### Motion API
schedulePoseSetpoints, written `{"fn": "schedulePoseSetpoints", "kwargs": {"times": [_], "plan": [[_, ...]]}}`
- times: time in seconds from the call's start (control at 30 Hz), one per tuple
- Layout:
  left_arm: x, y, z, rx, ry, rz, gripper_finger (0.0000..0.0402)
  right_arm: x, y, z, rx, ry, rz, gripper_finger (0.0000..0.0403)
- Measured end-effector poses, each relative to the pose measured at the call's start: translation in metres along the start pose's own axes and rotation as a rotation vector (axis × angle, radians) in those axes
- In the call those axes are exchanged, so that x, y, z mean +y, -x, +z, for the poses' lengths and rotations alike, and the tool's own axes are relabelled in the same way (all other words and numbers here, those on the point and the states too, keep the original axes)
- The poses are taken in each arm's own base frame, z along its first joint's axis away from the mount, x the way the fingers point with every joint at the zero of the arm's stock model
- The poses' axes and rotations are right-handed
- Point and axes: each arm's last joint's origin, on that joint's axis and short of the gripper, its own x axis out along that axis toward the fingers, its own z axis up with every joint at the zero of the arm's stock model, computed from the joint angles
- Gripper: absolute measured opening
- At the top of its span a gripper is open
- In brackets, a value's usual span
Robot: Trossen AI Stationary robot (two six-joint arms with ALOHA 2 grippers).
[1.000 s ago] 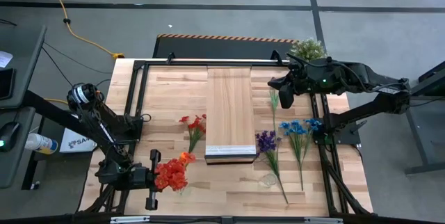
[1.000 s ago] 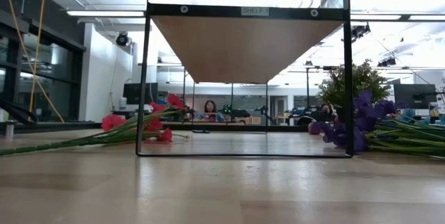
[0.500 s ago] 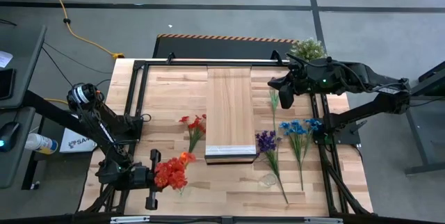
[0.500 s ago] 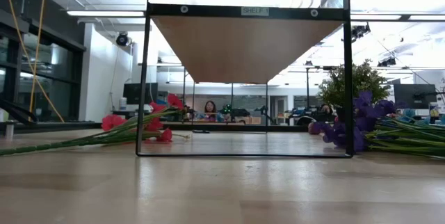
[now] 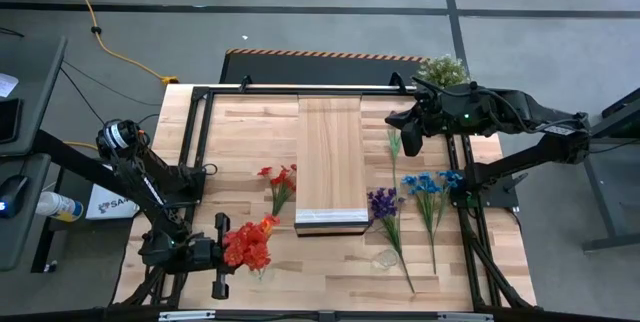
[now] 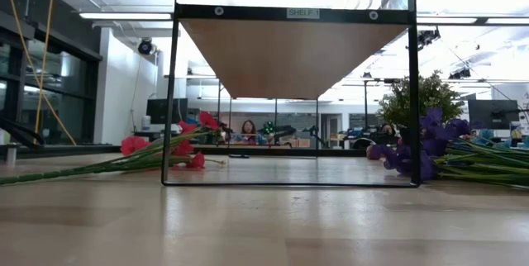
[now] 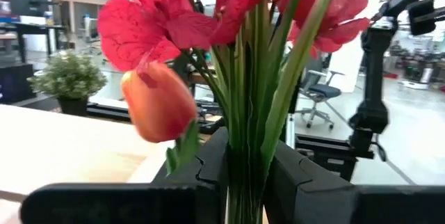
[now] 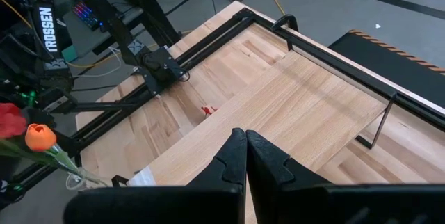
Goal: Pick and place flowers into a vace then onto a shelf
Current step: Put the top red flowers into the left transparent vase
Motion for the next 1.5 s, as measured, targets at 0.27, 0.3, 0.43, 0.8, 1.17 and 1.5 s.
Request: {"fn": "schedulePoseSetpoints", "kwargs": {"times": [0.27,0.3,0.43,0.8,1.17,1.5], "plan": [[0.0,0.0,0.0,0.002,-0.001,0.011,0.0162,0.0,0.0,0.0,0.0,0.0,0.0,0.0],[0.0,0.0,0.0,0.002,-0.001,0.011,0.0172,0.0,0.0,0.0,0.0,0.0,0.0,0.0],[0.0,0.0,0.0,0.002,-0.002,0.011,0.0208,0.0,0.0,0.0,0.0,0.0,0.0,0.0],[-0.001,0.0,0.0,-0.001,-0.033,-0.024,0.0261,0.0,0.0,0.0,0.0,0.0,0.0,0.0],[-0.003,0.004,-0.009,0.042,-0.118,-0.027,0.0283,0.0,0.0,0.0,0.0,0.0,0.0,0.0],[-0.007,0.027,-0.014,0.074,-0.162,0.021,0.0296,0.0,0.0,0.0,0.0,-0.001,0.0,0.0]]}}
